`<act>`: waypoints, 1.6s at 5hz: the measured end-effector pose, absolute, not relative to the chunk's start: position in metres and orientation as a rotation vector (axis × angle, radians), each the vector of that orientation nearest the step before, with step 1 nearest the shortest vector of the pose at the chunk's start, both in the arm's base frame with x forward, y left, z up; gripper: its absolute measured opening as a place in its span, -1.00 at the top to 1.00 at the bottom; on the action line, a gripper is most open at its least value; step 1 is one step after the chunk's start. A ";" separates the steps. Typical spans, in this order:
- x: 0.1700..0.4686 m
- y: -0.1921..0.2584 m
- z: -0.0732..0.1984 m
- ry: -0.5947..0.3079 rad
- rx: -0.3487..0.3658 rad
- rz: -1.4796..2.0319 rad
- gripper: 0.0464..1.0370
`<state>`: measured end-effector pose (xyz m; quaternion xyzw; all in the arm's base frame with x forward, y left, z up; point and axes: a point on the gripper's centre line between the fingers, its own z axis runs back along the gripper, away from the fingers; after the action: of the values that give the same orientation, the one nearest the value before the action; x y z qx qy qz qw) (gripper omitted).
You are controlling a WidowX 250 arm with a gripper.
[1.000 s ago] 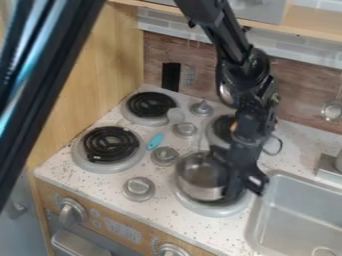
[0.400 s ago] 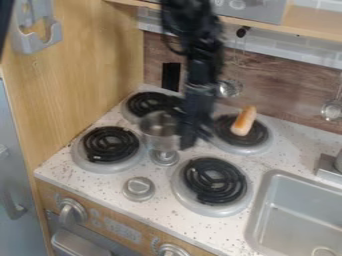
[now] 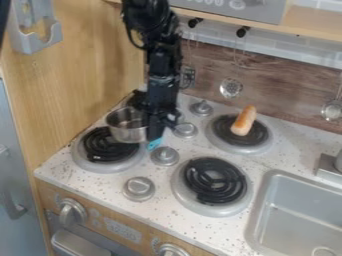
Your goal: Put the silver pot to the left of the burner on the stove.
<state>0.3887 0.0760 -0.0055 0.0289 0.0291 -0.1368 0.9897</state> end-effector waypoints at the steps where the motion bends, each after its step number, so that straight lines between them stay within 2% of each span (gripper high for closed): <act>1: 0.386 0.095 -0.018 0.079 0.064 -0.232 0.96; 3: 0.385 0.116 -0.041 0.132 0.088 -0.173 0.96; 5: 0.385 0.122 -0.046 0.156 0.048 -0.072 0.90; 6: 0.378 0.124 -0.048 0.175 0.007 -0.025 0.54; 7: 0.370 0.119 -0.039 0.124 0.007 -0.022 0.00; 8: 0.368 0.115 -0.008 0.004 0.023 -0.051 -0.63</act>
<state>0.3679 0.1154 -0.0077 0.0113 0.0020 -0.0255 0.9996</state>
